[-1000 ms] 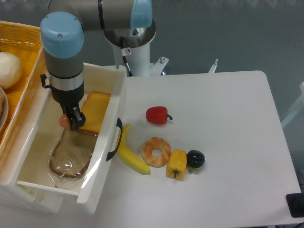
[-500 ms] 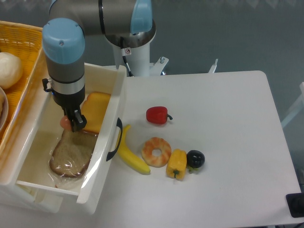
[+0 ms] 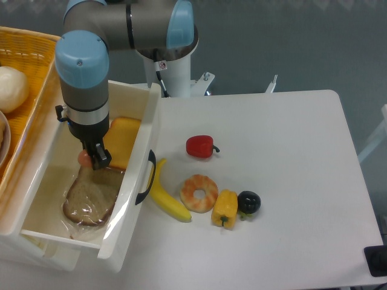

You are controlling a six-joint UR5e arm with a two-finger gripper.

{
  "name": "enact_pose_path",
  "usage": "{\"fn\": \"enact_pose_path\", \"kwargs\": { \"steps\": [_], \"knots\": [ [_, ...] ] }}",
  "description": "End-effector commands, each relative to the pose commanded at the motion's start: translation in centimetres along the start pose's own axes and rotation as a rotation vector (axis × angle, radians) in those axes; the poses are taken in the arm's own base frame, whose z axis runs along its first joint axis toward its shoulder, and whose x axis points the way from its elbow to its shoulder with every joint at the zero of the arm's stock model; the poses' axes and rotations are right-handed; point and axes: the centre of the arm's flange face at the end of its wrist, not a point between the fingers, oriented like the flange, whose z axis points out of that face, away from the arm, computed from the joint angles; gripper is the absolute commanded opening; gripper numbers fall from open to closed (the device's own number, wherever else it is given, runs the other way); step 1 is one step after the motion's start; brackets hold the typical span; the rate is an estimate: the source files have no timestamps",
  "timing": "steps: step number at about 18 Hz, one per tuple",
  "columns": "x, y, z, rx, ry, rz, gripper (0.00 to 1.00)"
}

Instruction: Place the egg in the upper white drawer

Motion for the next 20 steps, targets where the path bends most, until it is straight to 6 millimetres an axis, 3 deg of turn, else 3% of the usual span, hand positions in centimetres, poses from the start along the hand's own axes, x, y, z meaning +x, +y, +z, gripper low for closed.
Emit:
{"fn": "enact_pose_path", "kwargs": {
  "steps": [20],
  "knots": [
    [0.1, -0.5, 1.5, -0.013, 0.023, 0.008, 0.34]
  ]
}}
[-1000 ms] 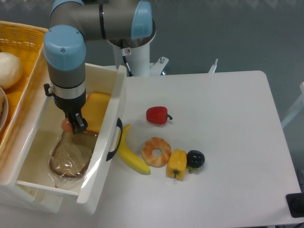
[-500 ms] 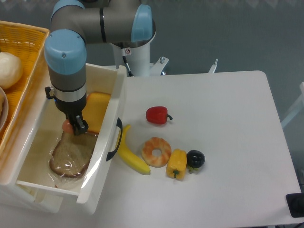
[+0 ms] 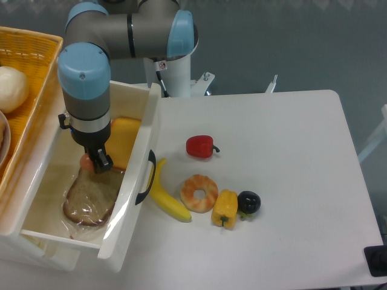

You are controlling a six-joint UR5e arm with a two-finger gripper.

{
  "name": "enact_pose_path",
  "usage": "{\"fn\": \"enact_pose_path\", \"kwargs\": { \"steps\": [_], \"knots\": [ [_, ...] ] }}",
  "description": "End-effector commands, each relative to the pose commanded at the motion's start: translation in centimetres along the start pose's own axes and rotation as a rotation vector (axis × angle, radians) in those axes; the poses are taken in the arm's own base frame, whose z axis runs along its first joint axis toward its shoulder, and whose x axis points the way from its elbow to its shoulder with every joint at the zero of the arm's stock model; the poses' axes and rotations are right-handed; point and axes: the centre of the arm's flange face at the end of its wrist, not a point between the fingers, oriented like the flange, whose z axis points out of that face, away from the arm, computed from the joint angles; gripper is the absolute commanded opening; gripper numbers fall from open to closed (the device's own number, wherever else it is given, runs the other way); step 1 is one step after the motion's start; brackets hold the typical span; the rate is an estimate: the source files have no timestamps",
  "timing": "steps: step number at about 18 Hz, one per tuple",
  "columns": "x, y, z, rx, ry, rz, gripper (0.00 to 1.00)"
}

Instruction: Place the egg in the upper white drawer

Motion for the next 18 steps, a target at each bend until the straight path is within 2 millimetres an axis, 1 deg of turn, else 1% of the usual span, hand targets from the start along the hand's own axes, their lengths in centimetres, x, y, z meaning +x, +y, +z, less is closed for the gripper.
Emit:
{"fn": "enact_pose_path", "kwargs": {
  "steps": [11, 18],
  "knots": [
    [-0.1, -0.1, 0.5, -0.003, 0.007, -0.001, 0.36],
    [-0.4, 0.0, 1.3, -0.01, 0.02, -0.002, 0.36]
  ]
}}
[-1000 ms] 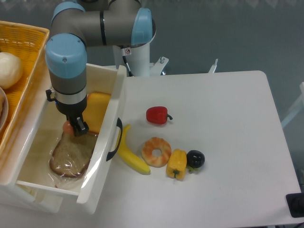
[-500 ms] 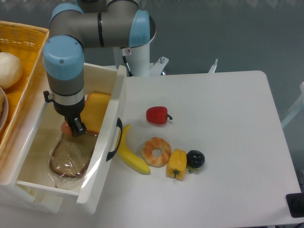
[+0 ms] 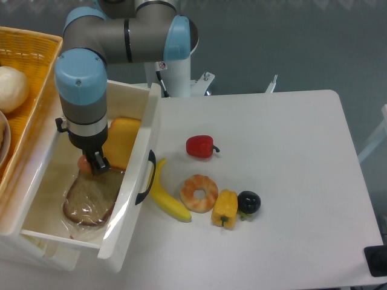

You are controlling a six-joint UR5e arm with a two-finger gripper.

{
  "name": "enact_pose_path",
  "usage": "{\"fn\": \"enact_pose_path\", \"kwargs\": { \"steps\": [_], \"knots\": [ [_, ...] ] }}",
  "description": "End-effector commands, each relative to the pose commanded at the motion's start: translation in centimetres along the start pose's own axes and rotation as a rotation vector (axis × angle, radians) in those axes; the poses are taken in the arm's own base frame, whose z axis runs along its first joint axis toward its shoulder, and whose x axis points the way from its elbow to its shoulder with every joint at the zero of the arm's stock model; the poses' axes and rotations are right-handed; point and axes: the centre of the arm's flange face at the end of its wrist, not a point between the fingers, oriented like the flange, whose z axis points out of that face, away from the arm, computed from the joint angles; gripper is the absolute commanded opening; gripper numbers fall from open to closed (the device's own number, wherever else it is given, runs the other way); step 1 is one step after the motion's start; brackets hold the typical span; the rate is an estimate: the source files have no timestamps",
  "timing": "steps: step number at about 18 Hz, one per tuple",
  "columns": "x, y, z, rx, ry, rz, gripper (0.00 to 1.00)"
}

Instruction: Place the egg in the upper white drawer

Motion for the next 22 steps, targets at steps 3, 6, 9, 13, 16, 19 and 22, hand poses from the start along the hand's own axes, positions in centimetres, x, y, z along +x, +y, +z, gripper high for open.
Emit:
{"fn": "enact_pose_path", "kwargs": {
  "steps": [3, 6, 9, 13, 16, 19, 22],
  "knots": [
    [0.0, 0.0, 0.0, 0.0, 0.0, 0.0, 0.36],
    [0.0, 0.0, 0.1, -0.001, 0.001, 0.0, 0.38],
    [-0.1, 0.0, 0.3, -0.002, 0.004, -0.001, 0.38],
    [-0.2, 0.0, 0.5, -0.004, 0.008, -0.003, 0.38],
    [-0.2, 0.0, 0.5, -0.004, 0.008, -0.003, 0.38],
    [-0.2, 0.1, 0.9, -0.007, 0.015, -0.004, 0.38],
    [-0.2, 0.0, 1.1, -0.009, 0.018, -0.003, 0.38]
  ]
}}
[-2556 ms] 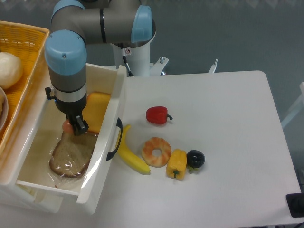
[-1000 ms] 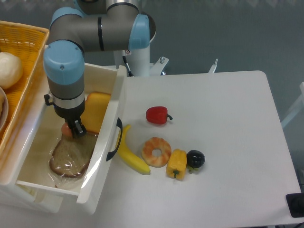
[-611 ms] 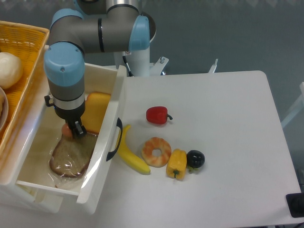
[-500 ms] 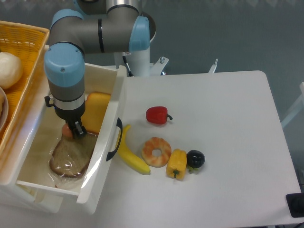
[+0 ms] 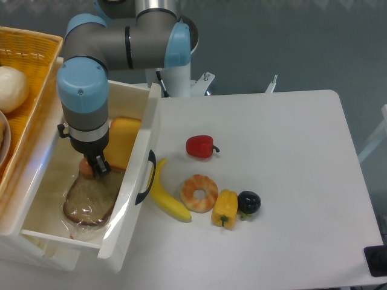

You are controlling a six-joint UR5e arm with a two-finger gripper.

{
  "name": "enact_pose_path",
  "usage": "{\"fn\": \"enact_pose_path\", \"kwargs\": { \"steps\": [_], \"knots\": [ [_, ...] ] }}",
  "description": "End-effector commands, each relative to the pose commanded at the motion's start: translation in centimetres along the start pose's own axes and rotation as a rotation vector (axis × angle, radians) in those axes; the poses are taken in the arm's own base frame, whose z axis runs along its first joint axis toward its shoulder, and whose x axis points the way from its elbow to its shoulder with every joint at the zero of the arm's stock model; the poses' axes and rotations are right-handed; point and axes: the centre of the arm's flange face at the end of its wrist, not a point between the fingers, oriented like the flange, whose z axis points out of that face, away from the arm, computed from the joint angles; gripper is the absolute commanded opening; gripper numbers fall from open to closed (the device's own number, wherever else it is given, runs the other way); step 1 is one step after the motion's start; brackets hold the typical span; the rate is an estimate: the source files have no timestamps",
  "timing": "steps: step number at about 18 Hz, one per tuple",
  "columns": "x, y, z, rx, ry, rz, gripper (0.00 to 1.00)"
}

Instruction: Place the egg in the upper white drawer

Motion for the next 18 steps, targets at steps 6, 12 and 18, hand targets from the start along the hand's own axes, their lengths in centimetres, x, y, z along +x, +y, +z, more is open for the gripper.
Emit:
{"fn": "enact_pose_path", "kwargs": {
  "steps": [6, 12, 18],
  "knots": [
    [0.1, -0.1, -0.4, 0.005, -0.006, 0.004, 0.42],
    [0.3, 0.1, -1.5, 0.016, -0.018, -0.001, 1.0],
    [0.1, 1.5, -4.5, 0.043, -0.065, -0.023, 1.0]
  ]
}}
